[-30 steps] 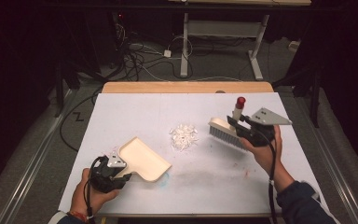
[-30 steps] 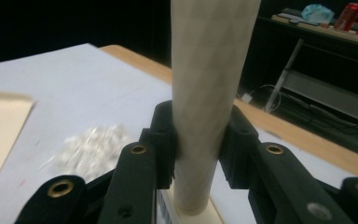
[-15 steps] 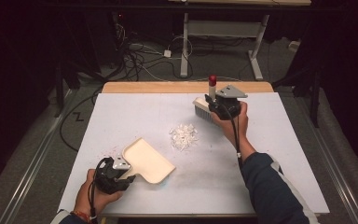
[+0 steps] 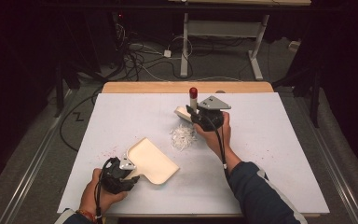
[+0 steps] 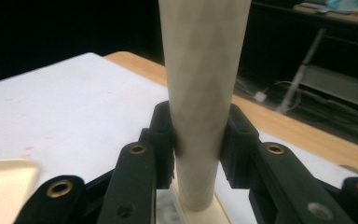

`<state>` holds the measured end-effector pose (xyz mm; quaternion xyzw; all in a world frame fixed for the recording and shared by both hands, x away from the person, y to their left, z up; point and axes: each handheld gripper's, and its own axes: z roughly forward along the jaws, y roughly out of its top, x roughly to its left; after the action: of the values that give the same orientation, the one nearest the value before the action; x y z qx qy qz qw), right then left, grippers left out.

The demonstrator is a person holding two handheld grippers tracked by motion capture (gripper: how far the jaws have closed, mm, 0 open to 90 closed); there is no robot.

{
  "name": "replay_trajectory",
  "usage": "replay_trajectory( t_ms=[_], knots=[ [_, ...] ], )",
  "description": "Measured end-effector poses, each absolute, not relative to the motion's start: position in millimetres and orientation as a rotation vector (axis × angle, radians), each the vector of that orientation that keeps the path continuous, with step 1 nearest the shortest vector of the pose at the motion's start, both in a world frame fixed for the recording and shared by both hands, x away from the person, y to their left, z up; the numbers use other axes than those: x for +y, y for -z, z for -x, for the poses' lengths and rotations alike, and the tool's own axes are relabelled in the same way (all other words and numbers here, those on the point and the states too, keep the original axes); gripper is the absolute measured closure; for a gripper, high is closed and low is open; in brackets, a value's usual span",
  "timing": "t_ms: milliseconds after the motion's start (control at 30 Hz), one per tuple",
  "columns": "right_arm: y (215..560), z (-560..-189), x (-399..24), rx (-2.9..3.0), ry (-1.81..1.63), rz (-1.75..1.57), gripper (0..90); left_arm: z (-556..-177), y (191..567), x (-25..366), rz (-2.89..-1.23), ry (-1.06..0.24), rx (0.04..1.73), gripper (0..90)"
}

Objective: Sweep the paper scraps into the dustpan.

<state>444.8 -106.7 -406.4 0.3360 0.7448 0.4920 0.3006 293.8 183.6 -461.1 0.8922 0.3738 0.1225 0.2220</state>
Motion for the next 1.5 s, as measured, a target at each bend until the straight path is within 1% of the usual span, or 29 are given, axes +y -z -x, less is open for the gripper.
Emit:
replay_trajectory(
  t_ms=[200, 333, 600, 633, 700, 900, 1133, 1500],
  knots=[
    [408.4, -425.1, -92.9, 2.018, -1.318, -0.847, 69.7, -296.6, 462.8, 173.8, -2.469, -0.333, 1.037, 63.6],
    [408.8, -417.7, -89.9, 2.029, -1.329, -0.849, 69.6, -297.9, 462.9, 168.5, -2.468, -0.328, 1.039, 63.6],
    [408.5, -389.7, -78.8, 2.071, -1.388, -0.812, 69.7, -300.1, 464.3, 160.3, -2.473, -0.324, 1.048, 63.5],
    [409.4, -378.5, -72.5, 2.087, -1.391, -0.768, 69.7, -300.1, 464.8, 159.1, -2.474, -0.332, 1.045, 63.5],
    [409.9, -368.4, -66.3, 2.101, -1.396, -0.734, 69.7, -300.0, 465.0, 157.7, -2.468, -0.325, 1.052, 63.5],
    [409.2, -346.2, -53.0, 2.138, -1.421, -0.645, 70.1, -298.4, 465.1, 156.3, -2.465, -0.319, 1.054, 63.4],
    [401.4, -339.9, -46.3, 2.144, -1.445, -0.597, 70.5, -298.0, 465.6, 156.4, -2.458, -0.322, 1.057, 63.5],
    [370.3, -350.6, -74.7, 2.063, -1.518, -0.644, 70.5, -297.9, 466.3, 157.9, -2.450, -0.318, 1.052, 63.4]
  ],
)
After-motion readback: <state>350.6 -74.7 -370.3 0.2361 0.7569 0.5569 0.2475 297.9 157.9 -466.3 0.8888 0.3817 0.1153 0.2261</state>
